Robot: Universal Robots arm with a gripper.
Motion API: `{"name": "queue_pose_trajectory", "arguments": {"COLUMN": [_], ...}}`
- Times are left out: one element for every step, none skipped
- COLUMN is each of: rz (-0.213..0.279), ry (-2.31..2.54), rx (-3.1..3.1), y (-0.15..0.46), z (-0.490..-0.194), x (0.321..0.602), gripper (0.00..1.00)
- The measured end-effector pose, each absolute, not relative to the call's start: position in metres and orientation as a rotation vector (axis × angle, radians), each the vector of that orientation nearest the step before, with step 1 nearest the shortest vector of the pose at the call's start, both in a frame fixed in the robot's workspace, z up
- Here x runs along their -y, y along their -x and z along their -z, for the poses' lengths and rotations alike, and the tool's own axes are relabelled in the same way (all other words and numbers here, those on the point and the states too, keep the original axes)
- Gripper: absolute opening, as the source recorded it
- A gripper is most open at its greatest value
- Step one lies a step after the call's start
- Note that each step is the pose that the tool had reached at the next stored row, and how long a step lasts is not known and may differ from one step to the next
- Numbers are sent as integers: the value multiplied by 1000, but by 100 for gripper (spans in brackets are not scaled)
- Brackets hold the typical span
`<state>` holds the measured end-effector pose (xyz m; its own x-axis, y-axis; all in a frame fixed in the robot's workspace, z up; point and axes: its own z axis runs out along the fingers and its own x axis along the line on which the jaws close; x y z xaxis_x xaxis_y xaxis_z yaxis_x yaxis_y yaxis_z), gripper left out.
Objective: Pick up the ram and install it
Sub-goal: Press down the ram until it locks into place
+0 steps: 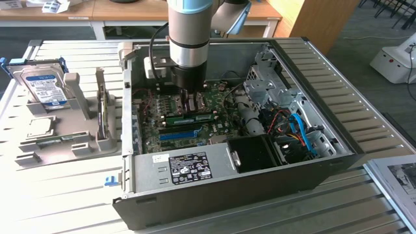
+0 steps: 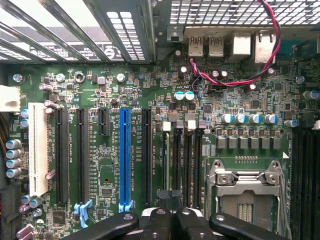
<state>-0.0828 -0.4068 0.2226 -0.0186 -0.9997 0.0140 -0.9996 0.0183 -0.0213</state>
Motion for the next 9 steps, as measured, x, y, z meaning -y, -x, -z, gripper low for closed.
{"name": "queue_pose_trajectory", "arguments": {"rz": [39, 39, 39, 39, 39, 39, 39, 39, 39], "ry": [2197, 2197, 2197, 2197, 2197, 2197, 2197, 2197, 2197], "rx": [-2238, -2238, -2238, -2238, -2238, -2238, -2238, -2238, -2238], "y": [83, 83, 83, 83, 83, 83, 83, 83, 83], "z": [-222, -222, -222, -222, -222, -222, -222, -222, -222], "x": [407, 407, 407, 407, 407, 407, 407, 407, 407], "gripper": [10, 10, 10, 10, 10, 10, 10, 10, 10]}}
